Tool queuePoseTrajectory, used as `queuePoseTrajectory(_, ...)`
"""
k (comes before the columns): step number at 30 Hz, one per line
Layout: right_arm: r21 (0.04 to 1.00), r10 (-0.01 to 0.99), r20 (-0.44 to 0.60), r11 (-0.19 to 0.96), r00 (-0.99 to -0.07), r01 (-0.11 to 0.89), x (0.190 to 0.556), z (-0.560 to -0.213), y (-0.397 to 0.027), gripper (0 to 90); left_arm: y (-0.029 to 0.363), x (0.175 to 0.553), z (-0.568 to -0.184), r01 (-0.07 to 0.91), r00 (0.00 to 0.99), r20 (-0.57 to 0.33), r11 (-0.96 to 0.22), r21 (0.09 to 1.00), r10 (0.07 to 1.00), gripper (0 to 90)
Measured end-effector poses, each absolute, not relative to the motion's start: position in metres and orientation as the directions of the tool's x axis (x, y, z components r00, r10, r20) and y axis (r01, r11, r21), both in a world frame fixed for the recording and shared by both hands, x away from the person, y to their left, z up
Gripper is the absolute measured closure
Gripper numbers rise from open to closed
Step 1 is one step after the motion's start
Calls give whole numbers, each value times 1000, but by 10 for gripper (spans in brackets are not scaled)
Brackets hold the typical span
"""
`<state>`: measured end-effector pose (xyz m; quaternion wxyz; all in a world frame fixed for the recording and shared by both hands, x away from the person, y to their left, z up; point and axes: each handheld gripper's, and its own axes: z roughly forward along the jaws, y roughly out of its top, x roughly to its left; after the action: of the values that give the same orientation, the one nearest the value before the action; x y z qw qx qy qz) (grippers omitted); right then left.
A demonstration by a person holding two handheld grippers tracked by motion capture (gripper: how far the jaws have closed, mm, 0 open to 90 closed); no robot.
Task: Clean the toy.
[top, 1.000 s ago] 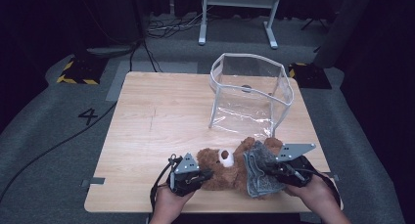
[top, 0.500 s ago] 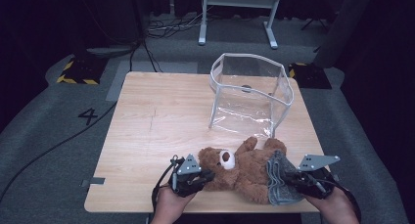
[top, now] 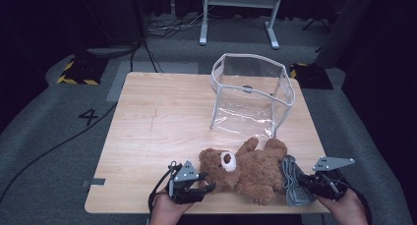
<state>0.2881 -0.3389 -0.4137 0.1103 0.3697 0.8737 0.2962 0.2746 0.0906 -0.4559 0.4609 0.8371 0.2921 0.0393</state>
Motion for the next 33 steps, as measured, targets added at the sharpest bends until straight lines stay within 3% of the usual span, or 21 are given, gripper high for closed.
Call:
queuePoseTrajectory(10,625,736,16,521,-677,581,287,-394,-357,828,96,278,-462,528,787,-255,-401,748,561,523)
queuePoseTrajectory(11,634,732,12,521,-681,571,285,-388,-357,828,96,279,-463,532,788,-262,-404,744,557,541)
queuePoseTrajectory(15,670,710,-2,524,-704,526,279,-365,-352,828,96,278,-459,507,799,-236,-408,759,553,788)
queuePoseTrajectory(17,691,686,-7,529,-728,492,276,-351,-344,828,94,277,-456,488,806,-218,-409,771,551,827)
queuePoseTrajectory(23,729,580,7,555,-814,401,273,-329,-304,826,90,272,-443,442,828,-216,-366,819,517,841)
queuePoseTrajectory(33,770,408,38,569,-912,287,280,-324,-228,825,75,257,-424,362,876,-183,-359,860,446,842)
